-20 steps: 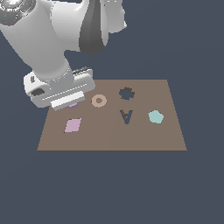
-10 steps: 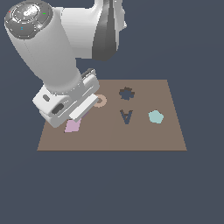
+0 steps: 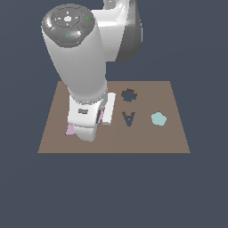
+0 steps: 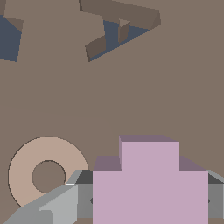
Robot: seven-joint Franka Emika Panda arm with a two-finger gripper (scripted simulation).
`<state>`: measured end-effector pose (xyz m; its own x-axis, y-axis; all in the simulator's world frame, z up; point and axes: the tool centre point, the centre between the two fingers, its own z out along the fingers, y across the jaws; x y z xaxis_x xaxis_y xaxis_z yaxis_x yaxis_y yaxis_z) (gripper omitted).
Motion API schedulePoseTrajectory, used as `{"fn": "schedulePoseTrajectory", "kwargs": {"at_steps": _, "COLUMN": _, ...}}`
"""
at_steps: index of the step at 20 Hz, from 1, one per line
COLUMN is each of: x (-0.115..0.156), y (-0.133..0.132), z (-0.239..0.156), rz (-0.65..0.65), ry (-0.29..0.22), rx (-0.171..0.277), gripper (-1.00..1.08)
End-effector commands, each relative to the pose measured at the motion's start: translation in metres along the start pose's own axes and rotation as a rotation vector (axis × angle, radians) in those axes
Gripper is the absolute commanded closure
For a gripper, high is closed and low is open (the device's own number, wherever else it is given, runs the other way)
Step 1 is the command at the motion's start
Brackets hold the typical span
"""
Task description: Insert a designated object into the corresponding slot on a board.
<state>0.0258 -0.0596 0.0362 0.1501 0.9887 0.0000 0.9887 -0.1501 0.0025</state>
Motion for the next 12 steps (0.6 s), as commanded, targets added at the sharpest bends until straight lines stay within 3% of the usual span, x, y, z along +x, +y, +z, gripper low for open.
{"fn": "schedulePoseTrajectory", "kwargs": {"at_steps": 1, "x": 0.016, "y": -0.002, "z": -0.001, "rz": -0.137, "ry": 0.000, "rx": -0.001, "gripper": 1.08}}
{"fn": "schedulePoseTrajectory", "kwargs": {"at_steps": 12, "x": 0.078, "y": -0.039, "z": -0.003, "rz": -0.732, "ry": 0.001, "rx": -0.001, "gripper": 1.08}}
